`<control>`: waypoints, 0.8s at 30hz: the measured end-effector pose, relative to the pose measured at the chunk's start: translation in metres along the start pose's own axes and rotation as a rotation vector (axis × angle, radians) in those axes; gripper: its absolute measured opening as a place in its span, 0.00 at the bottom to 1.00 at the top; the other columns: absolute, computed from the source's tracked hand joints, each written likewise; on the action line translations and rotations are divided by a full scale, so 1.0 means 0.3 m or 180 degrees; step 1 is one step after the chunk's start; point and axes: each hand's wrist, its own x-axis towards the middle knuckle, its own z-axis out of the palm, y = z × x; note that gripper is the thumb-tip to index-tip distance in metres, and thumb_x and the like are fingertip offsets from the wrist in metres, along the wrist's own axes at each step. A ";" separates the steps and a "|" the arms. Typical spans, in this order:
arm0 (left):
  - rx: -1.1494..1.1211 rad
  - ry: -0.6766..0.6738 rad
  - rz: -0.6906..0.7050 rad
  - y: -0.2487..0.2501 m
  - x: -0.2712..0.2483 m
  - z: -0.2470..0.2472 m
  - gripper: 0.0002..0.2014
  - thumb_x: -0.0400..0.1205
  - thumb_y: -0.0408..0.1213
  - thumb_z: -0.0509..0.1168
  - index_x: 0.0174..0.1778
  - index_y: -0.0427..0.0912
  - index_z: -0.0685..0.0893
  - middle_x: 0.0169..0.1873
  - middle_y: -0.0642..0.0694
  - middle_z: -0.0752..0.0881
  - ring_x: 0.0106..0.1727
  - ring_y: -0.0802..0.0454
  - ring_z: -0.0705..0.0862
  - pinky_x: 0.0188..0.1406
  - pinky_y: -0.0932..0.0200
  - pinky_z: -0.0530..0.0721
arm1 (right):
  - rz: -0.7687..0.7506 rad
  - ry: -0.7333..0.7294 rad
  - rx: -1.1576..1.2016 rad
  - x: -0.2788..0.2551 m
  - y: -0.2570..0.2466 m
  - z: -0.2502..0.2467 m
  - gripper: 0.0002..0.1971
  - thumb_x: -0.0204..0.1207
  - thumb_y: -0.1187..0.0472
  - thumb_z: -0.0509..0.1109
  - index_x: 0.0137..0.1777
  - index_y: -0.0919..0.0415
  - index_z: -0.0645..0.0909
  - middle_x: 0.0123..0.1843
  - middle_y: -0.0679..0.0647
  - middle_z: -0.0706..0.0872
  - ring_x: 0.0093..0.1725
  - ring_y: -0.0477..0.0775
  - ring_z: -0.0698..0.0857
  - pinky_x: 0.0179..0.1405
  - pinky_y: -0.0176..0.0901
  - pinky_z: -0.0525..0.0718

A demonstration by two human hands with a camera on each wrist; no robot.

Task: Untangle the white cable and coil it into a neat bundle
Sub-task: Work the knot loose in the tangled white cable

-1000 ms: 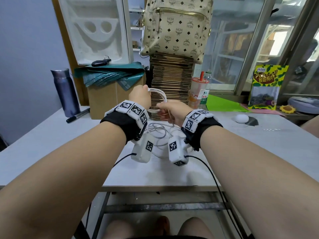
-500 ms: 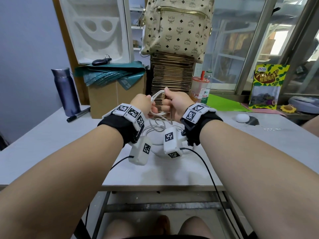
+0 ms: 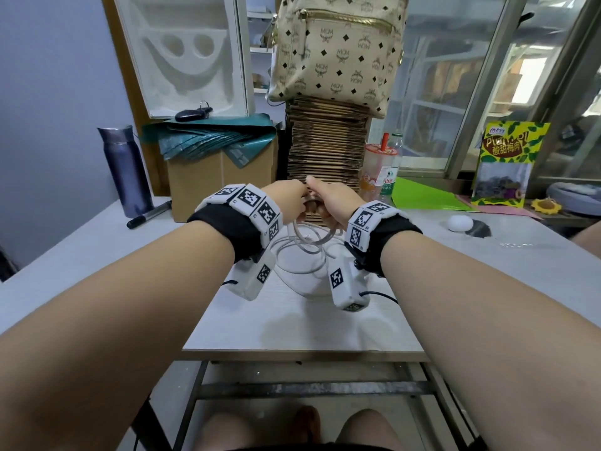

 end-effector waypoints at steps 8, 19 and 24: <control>-0.1755 0.0333 -0.0498 -0.075 0.009 0.026 0.10 0.85 0.32 0.60 0.50 0.34 0.86 0.47 0.36 0.90 0.46 0.39 0.89 0.58 0.45 0.86 | -0.0433 0.0027 -0.0347 -0.008 0.011 -0.033 0.18 0.80 0.44 0.62 0.38 0.57 0.81 0.30 0.49 0.80 0.28 0.46 0.77 0.28 0.33 0.73; -0.3149 0.0811 -0.0755 -0.105 0.005 0.024 0.14 0.85 0.26 0.57 0.34 0.40 0.77 0.33 0.42 0.83 0.35 0.50 0.84 0.45 0.53 0.87 | 0.0061 0.0221 -0.0366 -0.008 0.052 -0.054 0.34 0.83 0.37 0.41 0.30 0.55 0.78 0.45 0.55 0.83 0.51 0.55 0.79 0.64 0.49 0.70; -0.3295 0.1295 -0.0914 -0.120 0.012 -0.011 0.13 0.86 0.28 0.57 0.34 0.40 0.78 0.31 0.46 0.82 0.30 0.57 0.81 0.16 0.69 0.79 | -0.0131 -0.0335 -0.1276 0.001 0.056 -0.052 0.11 0.82 0.58 0.62 0.43 0.60 0.82 0.49 0.54 0.81 0.49 0.52 0.77 0.57 0.42 0.77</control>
